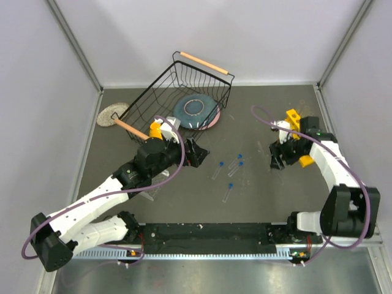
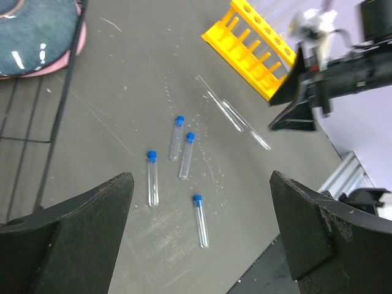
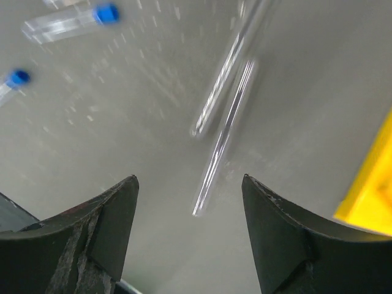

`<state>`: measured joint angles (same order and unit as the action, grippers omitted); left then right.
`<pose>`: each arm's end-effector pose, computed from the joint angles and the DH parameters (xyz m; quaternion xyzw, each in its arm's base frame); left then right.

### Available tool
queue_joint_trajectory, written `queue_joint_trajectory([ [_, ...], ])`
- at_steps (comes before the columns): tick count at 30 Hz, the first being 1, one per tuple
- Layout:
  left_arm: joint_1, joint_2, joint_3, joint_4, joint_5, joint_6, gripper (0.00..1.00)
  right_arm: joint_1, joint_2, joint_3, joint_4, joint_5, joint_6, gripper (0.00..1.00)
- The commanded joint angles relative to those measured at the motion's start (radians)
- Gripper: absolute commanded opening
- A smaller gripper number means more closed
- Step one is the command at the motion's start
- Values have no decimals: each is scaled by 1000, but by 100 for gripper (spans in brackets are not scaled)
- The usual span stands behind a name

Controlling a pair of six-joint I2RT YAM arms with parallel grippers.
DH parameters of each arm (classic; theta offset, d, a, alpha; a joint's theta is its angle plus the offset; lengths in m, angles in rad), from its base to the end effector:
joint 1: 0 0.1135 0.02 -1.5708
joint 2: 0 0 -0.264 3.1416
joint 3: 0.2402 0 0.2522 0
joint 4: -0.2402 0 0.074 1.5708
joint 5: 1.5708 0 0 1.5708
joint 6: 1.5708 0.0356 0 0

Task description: Organize the chemistry lab equipment

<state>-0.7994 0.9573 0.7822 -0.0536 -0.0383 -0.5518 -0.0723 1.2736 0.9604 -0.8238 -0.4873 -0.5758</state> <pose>0.1588 -0.1614 0.3209 0.0849 0.7785 -0.3771 0.4945 0.2391 -0.0006 0.2518 -0.2864 0.9049 0.1568 0.2730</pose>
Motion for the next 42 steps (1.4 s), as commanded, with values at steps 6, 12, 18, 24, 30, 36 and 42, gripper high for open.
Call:
queue_joint_trajectory([
  [6, 3, -19, -9, 31, 106, -59, 99, 66, 148, -129, 123, 245, 28, 66],
  [12, 5, -15, -11, 26, 103, -62, 99, 66, 239, -129, 164, 260, 56, 53],
  [18, 3, -15, -14, 17, 103, -62, 99, 68, 271, -129, 199, 291, 91, 35],
  [24, 3, -9, -14, 21, 109, -60, 99, 66, 279, -135, 232, 325, 116, 19],
  [30, 5, 30, -35, 84, 199, -85, 99, 66, 219, -91, 224, 313, 113, 12],
  [36, 8, 127, -43, 262, 337, -242, 99, 68, 60, 18, 155, 178, 30, 11],
  [42, 17, 279, 44, 395, 452, -456, 99, 112, -46, 106, -9, -84, -102, 11],
])
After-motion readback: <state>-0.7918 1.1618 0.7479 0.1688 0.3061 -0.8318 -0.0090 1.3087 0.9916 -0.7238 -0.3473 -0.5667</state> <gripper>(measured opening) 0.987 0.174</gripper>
